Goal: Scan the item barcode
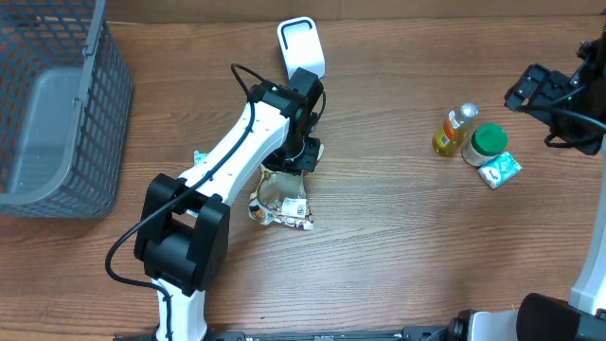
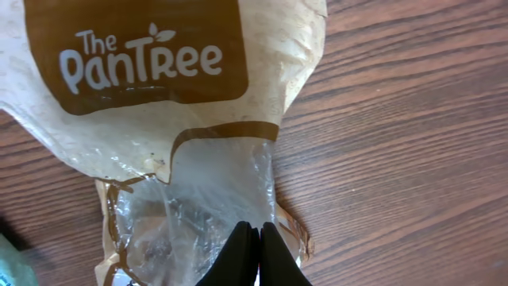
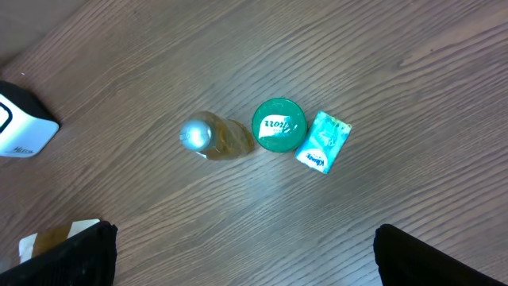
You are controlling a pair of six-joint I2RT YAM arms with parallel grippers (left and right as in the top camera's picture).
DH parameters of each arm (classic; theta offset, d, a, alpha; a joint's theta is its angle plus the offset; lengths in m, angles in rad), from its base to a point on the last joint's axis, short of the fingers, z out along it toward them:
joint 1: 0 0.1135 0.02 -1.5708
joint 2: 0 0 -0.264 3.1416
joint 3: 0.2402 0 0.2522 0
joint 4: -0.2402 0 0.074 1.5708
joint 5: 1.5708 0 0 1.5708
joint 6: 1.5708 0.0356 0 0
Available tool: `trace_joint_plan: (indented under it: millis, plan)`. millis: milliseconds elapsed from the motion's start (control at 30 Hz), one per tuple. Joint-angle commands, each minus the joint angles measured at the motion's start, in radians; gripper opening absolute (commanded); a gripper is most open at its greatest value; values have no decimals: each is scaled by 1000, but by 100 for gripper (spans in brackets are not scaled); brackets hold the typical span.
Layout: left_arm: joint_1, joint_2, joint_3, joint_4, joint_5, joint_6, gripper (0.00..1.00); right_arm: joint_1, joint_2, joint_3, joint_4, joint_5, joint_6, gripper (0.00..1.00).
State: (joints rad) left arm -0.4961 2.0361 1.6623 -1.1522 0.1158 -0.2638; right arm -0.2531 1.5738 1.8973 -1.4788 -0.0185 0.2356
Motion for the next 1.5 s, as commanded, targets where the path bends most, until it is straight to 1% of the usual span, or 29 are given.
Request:
trace_joint_plan:
  millis: [0,400,533,767,967,1100,1200,1300,1467]
  plan:
    - [-9,0,-6,2,-15,-22,5,-2,-11,20,3,6,4,100]
    - [-12,9,-10,4,-20,-56,4,-2,-11,20,3,6,4,100]
    - [-15,20,-26,35,-23,-55,5,-2,-11,20,3,6,4,100]
    - [-16,21,-150,187,-2,-62,4,-2,-11,20,3,6,4,100]
    - [-14,21,-283,320,-37,-78,4,-2,-11,20,3,6,4,100]
    - [-15,22,-336,368,-39,-80,4,-2,-11,20,3,6,4,100]
    - [-14,21,-333,367,-37,-81,4,-2,-11,20,3,6,4,100]
    - [-11,21,-288,340,-37,-81,6,-2,-11,20,3,6,4,100]
    - [3,21,-104,201,-37,-80,8,-2,-11,20,3,6,4,100]
